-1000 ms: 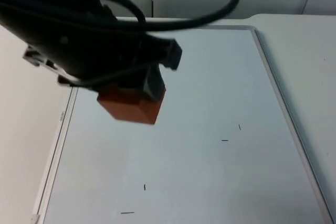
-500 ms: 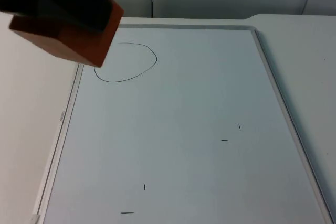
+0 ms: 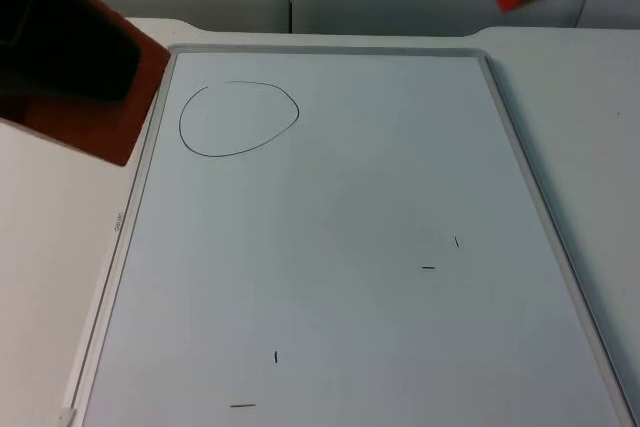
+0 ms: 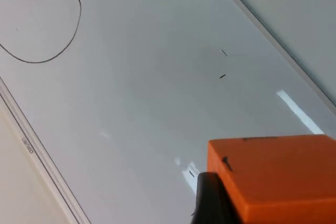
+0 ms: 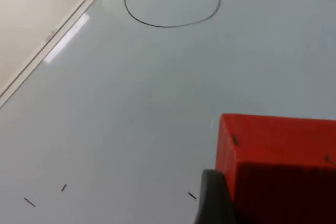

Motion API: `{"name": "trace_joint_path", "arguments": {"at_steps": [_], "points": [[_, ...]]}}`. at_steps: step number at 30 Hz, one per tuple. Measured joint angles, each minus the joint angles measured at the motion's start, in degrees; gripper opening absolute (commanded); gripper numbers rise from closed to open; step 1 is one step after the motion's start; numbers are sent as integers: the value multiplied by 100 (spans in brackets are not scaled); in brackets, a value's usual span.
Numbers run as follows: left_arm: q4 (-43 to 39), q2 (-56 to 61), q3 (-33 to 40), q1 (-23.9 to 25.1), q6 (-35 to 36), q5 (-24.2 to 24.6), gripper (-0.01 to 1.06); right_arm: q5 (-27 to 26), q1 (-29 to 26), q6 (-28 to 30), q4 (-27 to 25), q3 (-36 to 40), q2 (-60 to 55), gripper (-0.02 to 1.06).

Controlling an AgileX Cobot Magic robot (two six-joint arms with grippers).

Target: Pick up one cube with the left hand and another cube with the right hand. First place the cube in the right hand at the target position, then stack the cube in the left hand on top.

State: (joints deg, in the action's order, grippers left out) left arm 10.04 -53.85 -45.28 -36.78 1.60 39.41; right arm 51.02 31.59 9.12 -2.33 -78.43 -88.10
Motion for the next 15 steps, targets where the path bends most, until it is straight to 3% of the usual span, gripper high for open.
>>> {"name": "trace_joint_path", "arguments": {"at_steps": [1,5,6,15], "points": [[0,0,0,0,0,0,19,0,0,0,0,0,0,0],[-29,0,0,0,0,-107,19,421,0,677,-462,-1646,-1639,0],[-29,0,0,0,0,-107,19,421,0,677,-462,-1646,-1639,0],[-29,0,0,0,-11,-122,19,807,14,949,-496,-4149,-4157,0]]}}
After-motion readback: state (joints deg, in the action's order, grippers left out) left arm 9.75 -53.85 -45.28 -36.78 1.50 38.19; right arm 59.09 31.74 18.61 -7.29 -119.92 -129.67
